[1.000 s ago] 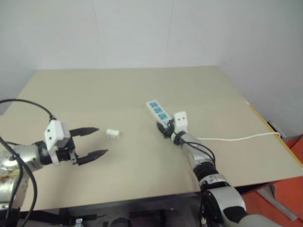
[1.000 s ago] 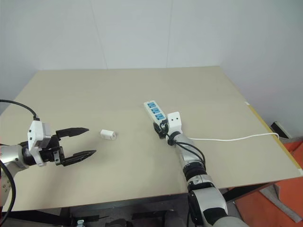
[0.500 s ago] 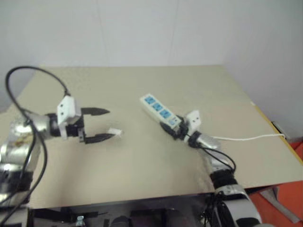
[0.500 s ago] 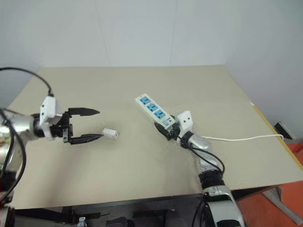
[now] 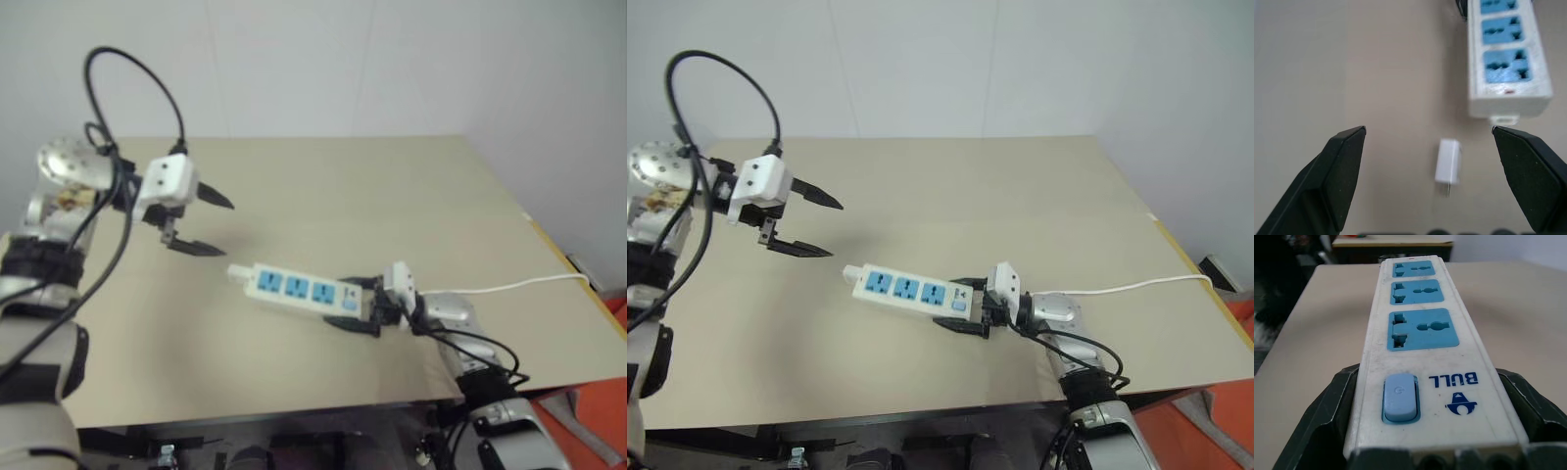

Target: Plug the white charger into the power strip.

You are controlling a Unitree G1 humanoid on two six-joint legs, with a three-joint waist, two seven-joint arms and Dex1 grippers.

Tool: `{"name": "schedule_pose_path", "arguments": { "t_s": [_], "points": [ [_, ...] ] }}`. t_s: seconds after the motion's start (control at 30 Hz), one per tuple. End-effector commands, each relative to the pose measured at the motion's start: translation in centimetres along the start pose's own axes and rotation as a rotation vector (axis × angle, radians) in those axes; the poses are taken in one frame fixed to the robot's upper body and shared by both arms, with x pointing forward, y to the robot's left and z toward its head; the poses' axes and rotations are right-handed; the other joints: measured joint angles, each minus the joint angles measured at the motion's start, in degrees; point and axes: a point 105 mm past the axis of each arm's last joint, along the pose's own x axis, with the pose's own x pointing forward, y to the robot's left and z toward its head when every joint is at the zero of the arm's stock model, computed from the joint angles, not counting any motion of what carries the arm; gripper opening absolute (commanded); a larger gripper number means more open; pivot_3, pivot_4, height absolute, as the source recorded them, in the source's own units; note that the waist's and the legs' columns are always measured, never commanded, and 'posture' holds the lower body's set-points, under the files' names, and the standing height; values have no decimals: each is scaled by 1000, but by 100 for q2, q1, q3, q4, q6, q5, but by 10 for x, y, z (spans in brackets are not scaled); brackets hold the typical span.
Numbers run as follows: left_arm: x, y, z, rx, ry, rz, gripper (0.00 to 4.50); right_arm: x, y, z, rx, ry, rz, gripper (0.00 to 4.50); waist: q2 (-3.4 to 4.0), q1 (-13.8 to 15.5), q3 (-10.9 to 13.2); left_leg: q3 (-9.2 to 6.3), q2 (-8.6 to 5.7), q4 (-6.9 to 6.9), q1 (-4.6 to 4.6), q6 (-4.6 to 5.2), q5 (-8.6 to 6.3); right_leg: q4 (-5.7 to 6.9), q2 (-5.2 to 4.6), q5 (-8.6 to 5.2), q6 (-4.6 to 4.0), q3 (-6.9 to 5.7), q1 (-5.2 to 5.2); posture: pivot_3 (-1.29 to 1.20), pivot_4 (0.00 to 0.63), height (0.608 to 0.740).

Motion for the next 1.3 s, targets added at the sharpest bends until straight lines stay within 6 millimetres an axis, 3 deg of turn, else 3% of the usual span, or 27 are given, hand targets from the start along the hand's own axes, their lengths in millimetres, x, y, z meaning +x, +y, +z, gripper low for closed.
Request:
{"name": "schedule_pose_path", "arguments": {
  "t_s": [0.03, 0.2, 0.37, 0.57, 0.9, 1.13, 1.3],
  "points": [
    [-3, 6, 8, 85, 63, -48, 4500, 7, 1, 2, -49, -7, 80, 3441, 1, -8, 2, 2, 0, 0, 0, 0, 0, -2, 0, 0, 0, 1, -1, 0, 150, 740],
    [12, 6, 16, 130, 92, -148, 4500, 8, 3, -6, -16, 47, 186, 3441, 1, -13, 9, 2, 3, 1, -7, 1, -1, 3, 1, 0, 1, 4, -13, 0, 150, 740],
    [32, 4, 11, 84, 214, -258, 4500, 7, 3, -17, 14, 86, 219, 3441, 0, 12, 10, 1, 3, 3, -11, 1, -1, 4, 2, 0, 1, 4, -14, 0, 150, 740],
    [55, 18, 18, 31, 311, -294, 4500, 13, 4, -22, 28, 89, 226, 3441, -1, -6, 11, 1, 1, 15, -10, 2, -1, 7, 2, 1, 4, 4, -10, 0, 150, 740],
    [86, 11, 6, 73, 604, -426, 4500, 5, 7, -26, 40, 123, 220, 3441, -1, 3, 11, -3, 2, 15, -9, 2, -1, 7, 12, 1, 4, 9, -8, 0, 150, 740],
    [106, 8, 10, 72, 622, -451, 4500, -2, 7, -26, 46, 138, 193, 3441, -2, 15, 11, -6, 1, 15, -15, 2, -1, 5, 11, 1, 5, 9, -11, 0, 150, 740],
    [111, 6, 5, 64, 664, -461, 4500, -4, 8, -26, 53, 145, 182, 3441, -2, 25, 12, -7, -3, 16, -16, 3, -2, 3, 7, 1, 6, 9, -10, 0, 150, 740]
  ]
}}
